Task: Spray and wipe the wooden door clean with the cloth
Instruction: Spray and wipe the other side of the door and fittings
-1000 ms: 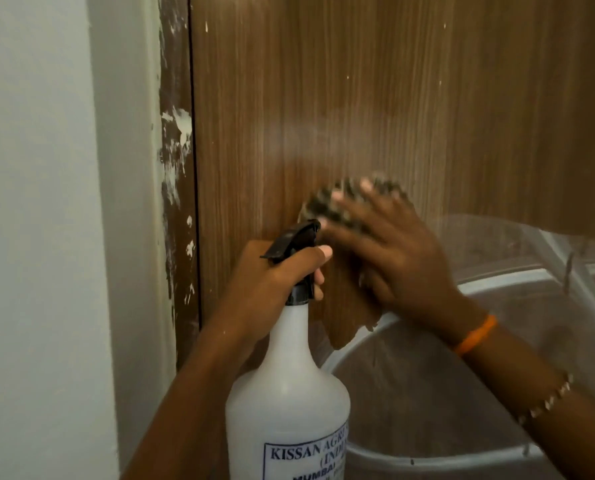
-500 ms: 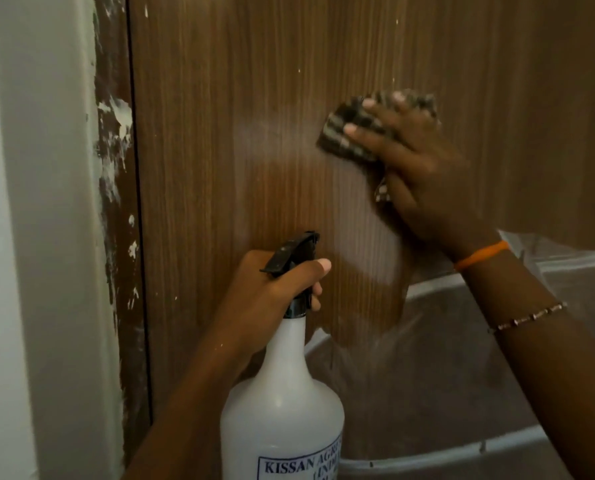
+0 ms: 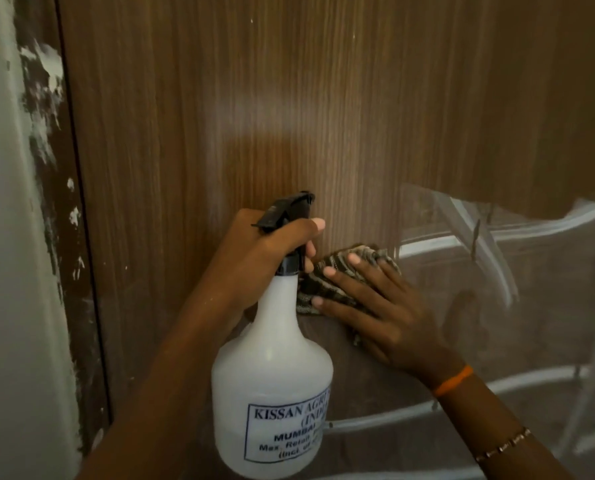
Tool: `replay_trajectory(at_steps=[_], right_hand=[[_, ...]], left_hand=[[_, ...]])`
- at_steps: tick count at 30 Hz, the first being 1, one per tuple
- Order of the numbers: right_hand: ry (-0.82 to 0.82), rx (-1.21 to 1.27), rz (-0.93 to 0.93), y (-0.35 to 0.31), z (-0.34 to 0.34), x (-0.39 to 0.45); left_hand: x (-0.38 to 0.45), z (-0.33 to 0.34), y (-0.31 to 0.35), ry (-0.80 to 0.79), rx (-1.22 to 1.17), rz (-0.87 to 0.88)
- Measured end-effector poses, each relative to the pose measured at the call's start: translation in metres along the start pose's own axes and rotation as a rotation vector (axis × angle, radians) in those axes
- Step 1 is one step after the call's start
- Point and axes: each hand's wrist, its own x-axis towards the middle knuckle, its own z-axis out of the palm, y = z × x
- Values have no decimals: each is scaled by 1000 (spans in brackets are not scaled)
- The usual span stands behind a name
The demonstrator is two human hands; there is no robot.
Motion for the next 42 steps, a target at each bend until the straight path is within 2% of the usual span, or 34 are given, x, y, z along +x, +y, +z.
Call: replay_trajectory(at_steps=[3,10,15,19,21,25,28,32,35,37,42], right_hand=[[35,-5,-10,30,-8,20],[175,-31,262,110,-42,78],[195,-1,341,77,-33,54],[120,15,335,15,-7,-23],[65,-2,281,-8,2,-58],[1,-44,153,-2,1,-77],[25,-34,156,9,2,-70],[138,7,300,34,-4,-45],[284,-33,495,71,-22,-27],[373,-57,637,100,-35,-32],[462,-73,876,139,-50,-65]], left_hand=[[-3,8,-1,-30,-9,-13],[-3,32,-11,-53,-19,-29],[-3,49,-17,-42,-53,-8],[-5,57,-17,-61,-84,35],[-7,62,-15,-90,-103,-10],[-6,75,-16,-131,-50,-39],[-4,93,-14,-159,-10,4],[2,116,-13,-186,46,41],[8,118,-15,-136,45,72],[11,118,-19,-82,37,90],[13,117,-30,-30,-2,64]])
